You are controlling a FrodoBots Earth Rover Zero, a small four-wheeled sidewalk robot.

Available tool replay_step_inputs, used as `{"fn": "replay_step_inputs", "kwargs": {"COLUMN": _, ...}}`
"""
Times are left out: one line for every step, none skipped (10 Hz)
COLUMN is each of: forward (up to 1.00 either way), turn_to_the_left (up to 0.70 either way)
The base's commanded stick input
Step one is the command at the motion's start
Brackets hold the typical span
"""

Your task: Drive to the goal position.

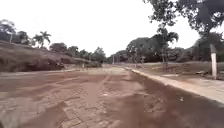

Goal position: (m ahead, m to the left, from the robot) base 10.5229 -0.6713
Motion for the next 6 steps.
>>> {"fn": "replay_step_inputs", "kwargs": {"forward": 1.00, "turn_to_the_left": 0.00}}
{"fn": "replay_step_inputs", "kwargs": {"forward": 1.00, "turn_to_the_left": 0.00}}
{"fn": "replay_step_inputs", "kwargs": {"forward": 1.00, "turn_to_the_left": 0.00}}
{"fn": "replay_step_inputs", "kwargs": {"forward": 1.00, "turn_to_the_left": 0.00}}
{"fn": "replay_step_inputs", "kwargs": {"forward": 1.00, "turn_to_the_left": 0.00}}
{"fn": "replay_step_inputs", "kwargs": {"forward": 1.00, "turn_to_the_left": 0.00}}
